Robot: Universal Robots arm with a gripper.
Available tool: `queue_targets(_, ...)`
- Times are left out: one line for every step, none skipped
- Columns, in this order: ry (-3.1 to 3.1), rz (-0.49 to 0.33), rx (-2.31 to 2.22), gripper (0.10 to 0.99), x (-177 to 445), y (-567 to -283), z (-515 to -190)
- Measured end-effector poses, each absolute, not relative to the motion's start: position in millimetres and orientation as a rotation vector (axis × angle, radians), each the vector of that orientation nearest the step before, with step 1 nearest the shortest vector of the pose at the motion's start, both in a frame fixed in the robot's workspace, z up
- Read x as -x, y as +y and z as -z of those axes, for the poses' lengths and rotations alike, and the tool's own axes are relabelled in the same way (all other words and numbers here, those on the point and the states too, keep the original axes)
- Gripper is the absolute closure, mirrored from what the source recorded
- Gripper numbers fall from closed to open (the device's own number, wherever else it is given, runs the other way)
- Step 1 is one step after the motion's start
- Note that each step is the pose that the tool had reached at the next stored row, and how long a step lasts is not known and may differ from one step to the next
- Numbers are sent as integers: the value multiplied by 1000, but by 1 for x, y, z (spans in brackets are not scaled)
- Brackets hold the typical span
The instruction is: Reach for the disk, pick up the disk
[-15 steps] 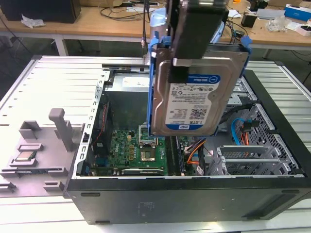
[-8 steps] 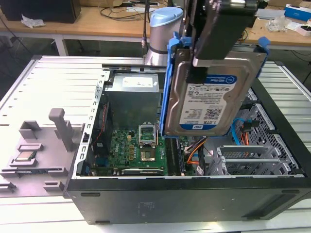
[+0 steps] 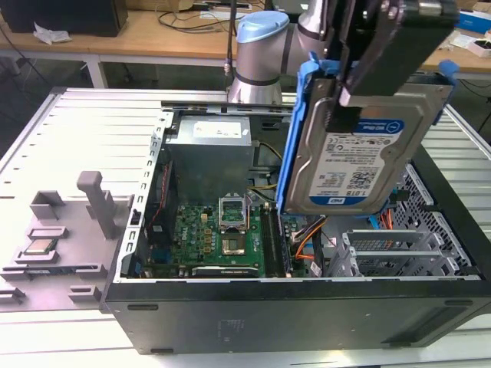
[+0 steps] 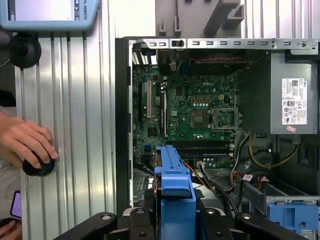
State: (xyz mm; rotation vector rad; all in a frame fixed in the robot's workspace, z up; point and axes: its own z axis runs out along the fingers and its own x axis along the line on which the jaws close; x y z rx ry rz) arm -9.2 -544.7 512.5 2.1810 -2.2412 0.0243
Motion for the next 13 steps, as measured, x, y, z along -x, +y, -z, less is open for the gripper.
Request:
queue_targets(-2241, -24, -2181, 718, 6, -545, -512)
queue_targets(-2241, -24, -2181, 718, 3, -545, -512)
queue_targets(-2241, -24, -2181, 718, 1, -545, -512)
queue_targets(-2241, -24, -2181, 718, -3, -545, -512)
queue_targets(-2241, -24, -2181, 718, -5, -545, -512)
queue_targets(-2241, -24, -2181, 718, -7, -545, -512)
queue_targets(-2241, -23, -2180, 718, -10, -545, -512)
queue_targets(-2241, -23, -2180, 718, -12, -545, -512)
queue_targets(-2241, -23, -2180, 718, -16, -545, -512)
queue_targets(-2241, -23, -2180, 718, -19, -545, -512)
queue_targets(-2240, -23, -2180, 718, -21, -545, -512)
queue_targets(-2240, -23, -2180, 718, -23, -545, -512)
queue_targets(-2240, -23, -2180, 718, -25, -545, -512)
